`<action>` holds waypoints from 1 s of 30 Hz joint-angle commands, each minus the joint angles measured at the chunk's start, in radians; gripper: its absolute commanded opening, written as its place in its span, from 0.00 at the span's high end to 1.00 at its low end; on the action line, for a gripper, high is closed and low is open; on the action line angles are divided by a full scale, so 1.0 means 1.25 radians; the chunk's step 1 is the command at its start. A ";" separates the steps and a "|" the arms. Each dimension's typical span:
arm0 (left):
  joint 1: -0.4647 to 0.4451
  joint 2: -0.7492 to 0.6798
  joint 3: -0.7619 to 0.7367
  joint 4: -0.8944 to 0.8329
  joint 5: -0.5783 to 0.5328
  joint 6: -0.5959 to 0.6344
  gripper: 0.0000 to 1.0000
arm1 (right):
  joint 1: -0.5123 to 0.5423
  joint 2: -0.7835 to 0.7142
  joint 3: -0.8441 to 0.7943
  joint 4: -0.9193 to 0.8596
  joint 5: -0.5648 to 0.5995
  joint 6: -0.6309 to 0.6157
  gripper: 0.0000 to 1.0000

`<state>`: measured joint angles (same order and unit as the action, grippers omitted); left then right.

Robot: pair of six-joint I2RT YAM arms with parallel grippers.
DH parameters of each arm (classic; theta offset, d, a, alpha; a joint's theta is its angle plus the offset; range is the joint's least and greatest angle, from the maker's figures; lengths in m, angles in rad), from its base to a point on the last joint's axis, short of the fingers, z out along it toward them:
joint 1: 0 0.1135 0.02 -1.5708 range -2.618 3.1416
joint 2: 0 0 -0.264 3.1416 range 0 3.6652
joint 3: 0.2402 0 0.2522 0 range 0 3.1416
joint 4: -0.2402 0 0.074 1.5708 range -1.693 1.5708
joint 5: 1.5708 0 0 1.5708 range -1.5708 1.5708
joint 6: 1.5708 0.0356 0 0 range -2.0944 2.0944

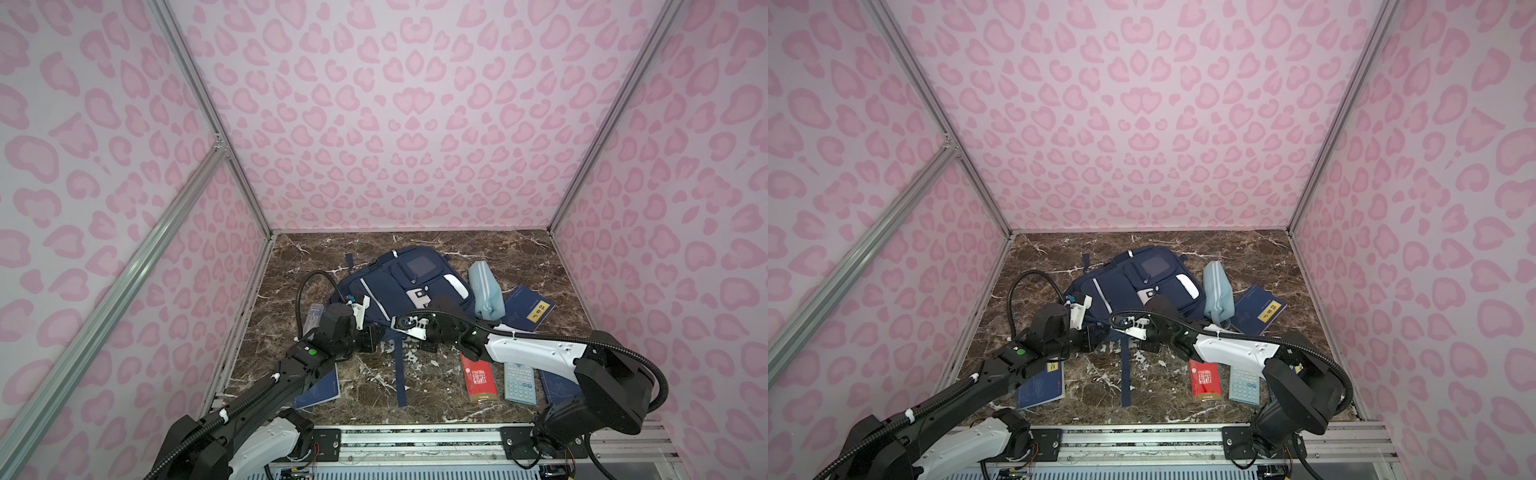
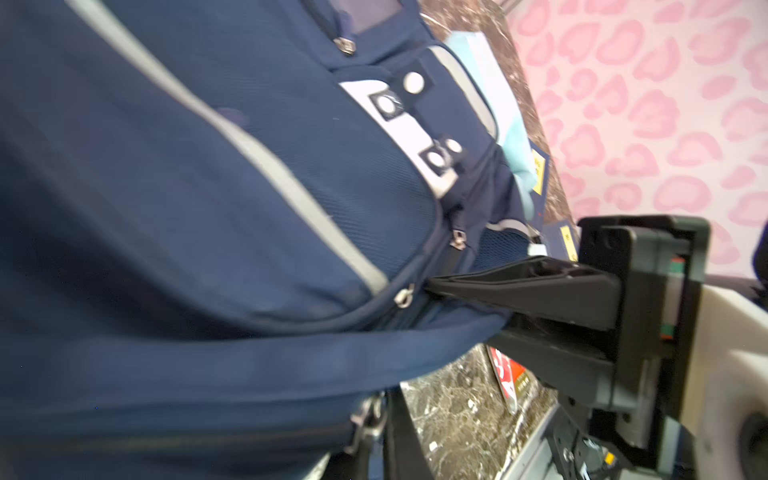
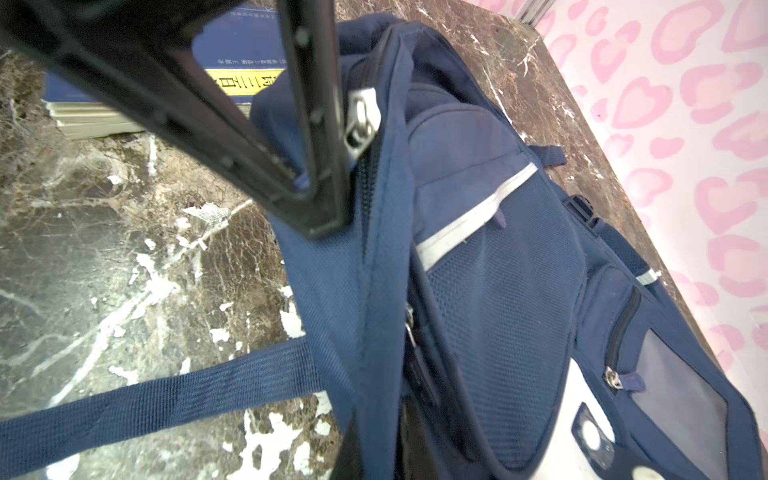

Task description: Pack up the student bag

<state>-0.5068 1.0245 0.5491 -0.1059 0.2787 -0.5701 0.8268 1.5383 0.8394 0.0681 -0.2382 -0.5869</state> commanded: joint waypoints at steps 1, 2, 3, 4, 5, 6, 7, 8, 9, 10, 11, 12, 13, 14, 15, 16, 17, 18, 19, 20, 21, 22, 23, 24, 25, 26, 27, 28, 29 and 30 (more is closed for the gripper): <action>0.054 -0.010 0.016 -0.071 -0.167 0.019 0.96 | -0.037 0.001 -0.002 -0.087 0.044 -0.015 1.00; 0.065 -0.014 0.014 -0.077 -0.176 0.021 0.96 | -0.049 0.001 -0.003 -0.081 0.041 -0.017 1.00; 0.069 -0.020 0.012 -0.086 -0.194 0.025 0.96 | -0.060 0.004 -0.002 -0.076 0.041 -0.023 1.00; 0.069 -0.029 0.007 -0.095 -0.208 0.029 0.97 | -0.072 0.008 0.000 -0.072 0.045 -0.030 1.00; 0.069 -0.039 0.000 -0.102 -0.213 0.028 0.96 | -0.082 0.013 0.005 -0.072 0.051 -0.031 1.00; 0.068 -0.058 -0.010 -0.106 -0.212 0.023 0.96 | -0.095 0.018 0.008 -0.069 0.050 -0.031 1.00; 0.067 -0.077 -0.025 -0.106 -0.201 0.015 0.96 | -0.107 0.020 0.008 -0.061 0.045 -0.030 1.00; 0.065 -0.095 -0.036 -0.109 -0.189 0.008 0.97 | -0.119 0.024 0.008 -0.051 0.038 -0.026 1.00; 0.060 -0.113 -0.048 -0.116 -0.177 0.000 0.97 | -0.130 0.027 0.011 -0.042 0.031 -0.022 1.00; 0.053 -0.130 -0.059 -0.118 -0.163 -0.007 0.97 | -0.136 0.034 0.016 -0.038 0.024 -0.021 1.00; 0.046 -0.145 -0.068 -0.117 -0.147 -0.016 0.97 | -0.138 0.038 0.020 -0.037 0.024 -0.020 0.99; 0.033 -0.152 -0.077 -0.108 -0.114 -0.026 0.97 | -0.139 0.047 0.025 -0.030 0.031 -0.020 0.97; 0.016 -0.152 -0.086 -0.089 -0.083 -0.040 0.97 | -0.138 0.057 0.032 -0.021 0.050 -0.019 0.94; -0.005 -0.146 -0.093 -0.061 -0.062 -0.055 0.97 | -0.138 0.066 0.041 -0.022 0.065 -0.018 0.86; -0.038 -0.130 -0.099 -0.025 -0.049 -0.077 0.97 | -0.140 0.071 0.053 -0.036 0.060 -0.013 0.75; -0.077 -0.105 -0.096 0.007 -0.048 -0.092 0.97 | -0.147 0.070 0.066 -0.063 0.006 -0.010 0.68; -0.112 -0.079 -0.083 0.019 -0.055 -0.095 0.97 | -0.150 0.059 0.068 -0.063 -0.032 0.015 0.59; -0.146 -0.049 -0.062 0.024 -0.069 -0.096 0.97 | -0.149 0.046 0.064 -0.049 -0.054 0.064 0.49; -0.172 -0.021 -0.047 0.034 -0.077 -0.100 0.97 | -0.147 0.024 0.056 -0.043 -0.089 0.091 0.42; -0.183 -0.003 -0.038 0.053 -0.076 -0.108 0.97 | -0.137 0.003 0.044 -0.035 -0.107 0.102 0.40; -0.189 0.017 -0.032 0.080 -0.067 -0.119 0.97 | -0.119 -0.020 0.026 -0.023 -0.109 0.106 0.39; -0.194 0.035 -0.021 0.096 -0.056 -0.123 0.97 | -0.094 -0.039 0.007 -0.011 -0.100 0.092 0.39; -0.198 0.046 -0.011 0.104 -0.051 -0.125 0.97 | -0.070 -0.053 -0.010 0.000 -0.072 0.074 0.39; -0.205 0.057 0.003 0.107 -0.050 -0.123 0.97 | -0.037 -0.064 -0.028 0.011 -0.035 0.043 0.40; -0.209 0.063 0.014 0.108 -0.046 -0.122 0.97 | -0.006 -0.070 -0.047 0.033 -0.001 0.021 0.40; -0.211 0.068 0.021 0.108 -0.041 -0.121 0.97 | 0.014 -0.072 -0.061 0.054 0.019 0.008 0.41; -0.212 0.074 0.027 0.110 -0.031 -0.122 0.97 | 0.027 -0.071 -0.072 0.075 0.025 0.003 0.42; -0.212 0.080 0.029 0.114 -0.019 -0.123 0.97 | 0.030 -0.066 -0.077 0.096 0.026 0.008 0.43; -0.213 0.083 0.030 0.119 -0.011 -0.125 0.97 | 0.031 -0.057 -0.077 0.106 0.026 0.014 0.44; -0.213 0.085 0.027 0.126 -0.003 -0.127 0.97 | 0.032 -0.046 -0.071 0.109 0.024 0.018 0.46</action>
<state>-0.7723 1.1255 0.5709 -0.0353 0.2325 -0.7174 0.8577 1.4616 0.7536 0.1135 -0.2527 -0.5587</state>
